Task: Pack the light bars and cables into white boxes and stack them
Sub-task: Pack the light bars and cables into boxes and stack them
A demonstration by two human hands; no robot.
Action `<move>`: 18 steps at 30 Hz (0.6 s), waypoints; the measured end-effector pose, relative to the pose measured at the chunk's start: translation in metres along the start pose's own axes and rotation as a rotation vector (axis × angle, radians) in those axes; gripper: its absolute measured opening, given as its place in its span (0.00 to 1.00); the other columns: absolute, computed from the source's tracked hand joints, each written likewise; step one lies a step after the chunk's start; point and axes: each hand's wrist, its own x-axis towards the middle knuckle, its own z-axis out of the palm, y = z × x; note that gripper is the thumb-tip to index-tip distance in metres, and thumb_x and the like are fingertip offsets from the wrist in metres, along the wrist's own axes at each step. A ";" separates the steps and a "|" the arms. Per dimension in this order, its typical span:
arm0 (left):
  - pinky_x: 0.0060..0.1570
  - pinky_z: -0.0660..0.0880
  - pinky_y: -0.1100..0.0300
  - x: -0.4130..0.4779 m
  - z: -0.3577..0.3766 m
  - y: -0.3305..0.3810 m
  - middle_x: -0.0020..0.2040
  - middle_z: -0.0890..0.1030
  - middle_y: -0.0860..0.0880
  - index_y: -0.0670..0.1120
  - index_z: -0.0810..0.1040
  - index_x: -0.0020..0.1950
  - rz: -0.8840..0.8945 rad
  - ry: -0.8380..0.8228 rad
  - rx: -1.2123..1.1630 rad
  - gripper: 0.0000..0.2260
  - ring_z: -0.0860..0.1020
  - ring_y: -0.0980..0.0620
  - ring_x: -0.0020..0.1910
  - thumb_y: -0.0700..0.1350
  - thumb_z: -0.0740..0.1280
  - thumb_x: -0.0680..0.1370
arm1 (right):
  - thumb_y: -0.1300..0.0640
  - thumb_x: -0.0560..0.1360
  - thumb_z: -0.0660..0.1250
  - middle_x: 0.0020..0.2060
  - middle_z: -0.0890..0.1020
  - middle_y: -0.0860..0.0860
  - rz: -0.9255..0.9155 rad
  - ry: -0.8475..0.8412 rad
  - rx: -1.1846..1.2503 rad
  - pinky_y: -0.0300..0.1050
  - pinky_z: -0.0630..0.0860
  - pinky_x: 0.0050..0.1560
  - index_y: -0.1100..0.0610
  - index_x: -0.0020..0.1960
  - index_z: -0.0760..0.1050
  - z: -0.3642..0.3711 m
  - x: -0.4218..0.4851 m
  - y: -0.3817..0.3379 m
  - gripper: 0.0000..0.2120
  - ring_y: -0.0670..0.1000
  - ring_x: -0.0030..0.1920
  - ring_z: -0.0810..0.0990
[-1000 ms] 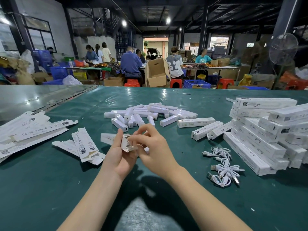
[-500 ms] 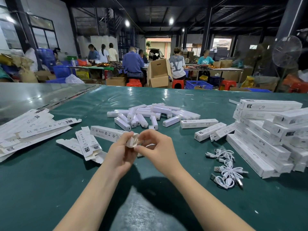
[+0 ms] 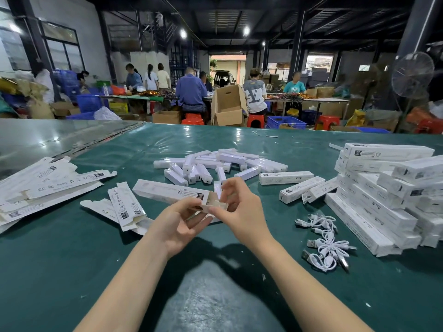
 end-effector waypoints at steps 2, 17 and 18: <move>0.37 0.78 0.60 0.001 0.000 -0.001 0.37 0.78 0.48 0.45 0.75 0.39 -0.037 0.039 0.013 0.08 0.78 0.52 0.38 0.48 0.68 0.73 | 0.63 0.65 0.75 0.33 0.73 0.41 -0.016 -0.019 -0.023 0.31 0.67 0.35 0.47 0.42 0.72 -0.001 0.000 0.000 0.16 0.41 0.31 0.70; 0.28 0.79 0.61 0.003 -0.004 -0.005 0.31 0.82 0.43 0.37 0.76 0.39 0.102 0.114 0.133 0.07 0.82 0.50 0.29 0.39 0.68 0.74 | 0.61 0.74 0.67 0.43 0.72 0.44 -0.133 -0.197 -0.338 0.47 0.70 0.44 0.61 0.44 0.77 -0.002 -0.007 0.003 0.03 0.45 0.38 0.68; 0.29 0.79 0.62 0.003 -0.003 -0.007 0.30 0.82 0.44 0.37 0.76 0.40 0.119 0.113 0.150 0.07 0.82 0.51 0.30 0.40 0.68 0.75 | 0.61 0.75 0.66 0.43 0.71 0.44 -0.121 -0.212 -0.332 0.47 0.70 0.45 0.61 0.44 0.77 -0.003 -0.007 0.003 0.03 0.46 0.39 0.68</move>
